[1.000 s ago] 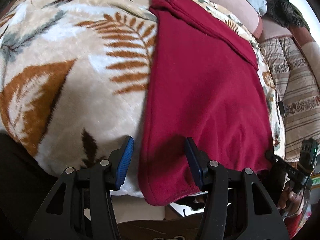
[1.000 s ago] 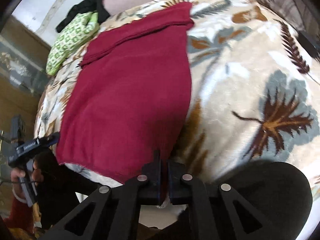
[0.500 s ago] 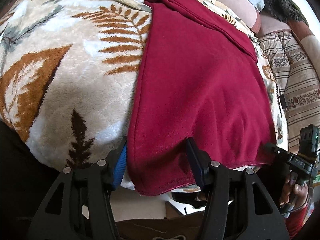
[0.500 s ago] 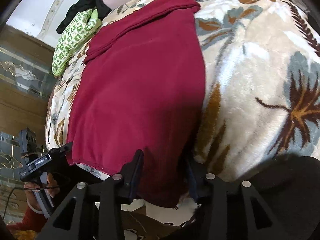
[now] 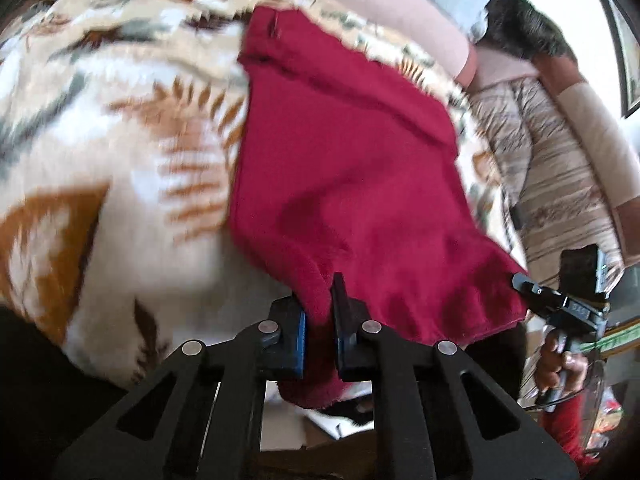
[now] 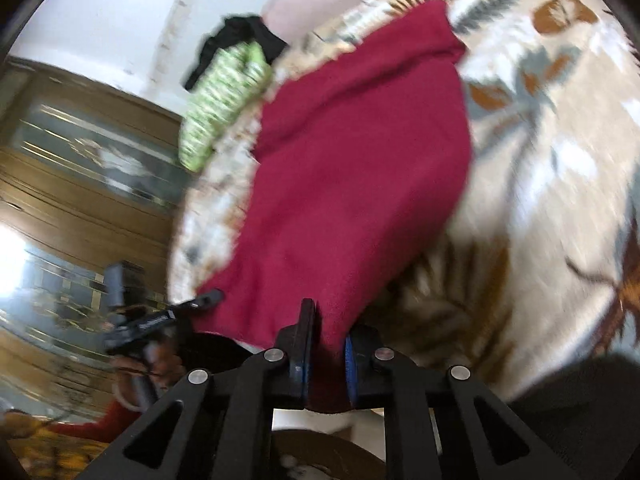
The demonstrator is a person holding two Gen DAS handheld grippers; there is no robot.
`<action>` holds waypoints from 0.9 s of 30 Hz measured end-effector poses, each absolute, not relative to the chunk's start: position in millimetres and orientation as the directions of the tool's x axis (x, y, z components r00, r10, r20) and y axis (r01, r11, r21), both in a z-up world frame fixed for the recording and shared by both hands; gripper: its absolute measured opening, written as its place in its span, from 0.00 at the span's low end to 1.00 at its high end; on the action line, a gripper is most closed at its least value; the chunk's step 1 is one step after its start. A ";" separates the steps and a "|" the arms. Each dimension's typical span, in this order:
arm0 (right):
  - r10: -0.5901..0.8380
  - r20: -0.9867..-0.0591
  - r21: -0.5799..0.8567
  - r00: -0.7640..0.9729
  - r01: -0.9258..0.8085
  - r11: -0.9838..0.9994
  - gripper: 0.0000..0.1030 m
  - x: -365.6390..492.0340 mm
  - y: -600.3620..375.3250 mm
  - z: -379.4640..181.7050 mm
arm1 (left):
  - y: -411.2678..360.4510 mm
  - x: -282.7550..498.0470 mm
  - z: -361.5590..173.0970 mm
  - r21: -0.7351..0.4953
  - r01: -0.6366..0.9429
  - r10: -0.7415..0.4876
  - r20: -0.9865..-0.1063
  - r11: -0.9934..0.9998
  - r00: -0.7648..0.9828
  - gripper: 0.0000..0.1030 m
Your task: Fold small clothes
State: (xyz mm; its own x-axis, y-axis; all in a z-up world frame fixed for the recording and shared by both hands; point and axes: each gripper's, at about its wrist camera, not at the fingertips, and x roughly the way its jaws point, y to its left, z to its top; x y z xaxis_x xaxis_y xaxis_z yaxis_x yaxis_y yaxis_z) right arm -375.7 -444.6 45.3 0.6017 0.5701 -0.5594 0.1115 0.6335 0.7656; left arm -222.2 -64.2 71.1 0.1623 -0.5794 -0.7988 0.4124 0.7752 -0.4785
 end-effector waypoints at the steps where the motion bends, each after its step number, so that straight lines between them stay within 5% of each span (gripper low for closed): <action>1: 0.575 -0.537 0.778 0.617 0.100 0.620 0.12 -371.5 -448.8 49.5 | -66.1 -216.3 75.5 -0.488 0.411 -0.590 -0.790 0.770 0.168 0.08; 6: 0.554 -0.428 0.818 0.714 0.047 0.573 0.12 -337.2 -472.9 74.2 | -82.6 -170.9 94.6 -0.499 0.406 -0.615 -0.754 0.765 0.232 0.08; 17: 0.446 -0.428 0.798 0.786 0.098 0.594 0.12 -210.5 -545.2 86.8 | -157.6 -36.9 116.1 -0.468 0.410 -0.605 -0.727 0.783 0.326 0.08; 24: 0.301 -0.461 0.808 0.835 0.255 0.531 0.12 -140.5 -604.4 45.3 | -205.9 46.5 77.3 -0.427 0.361 -0.538 -0.784 0.829 0.308 0.08; 26: 0.249 -0.540 0.772 0.804 0.356 0.526 0.29 -124.8 -618.0 34.0 | -203.8 57.0 70.7 -0.461 0.342 -0.557 -0.784 0.819 0.276 0.11; 27: 0.235 -0.555 0.764 0.798 0.377 0.524 0.50 -121.9 -623.8 33.7 | -201.8 58.9 70.8 -0.475 0.339 -0.567 -0.780 0.812 0.265 0.11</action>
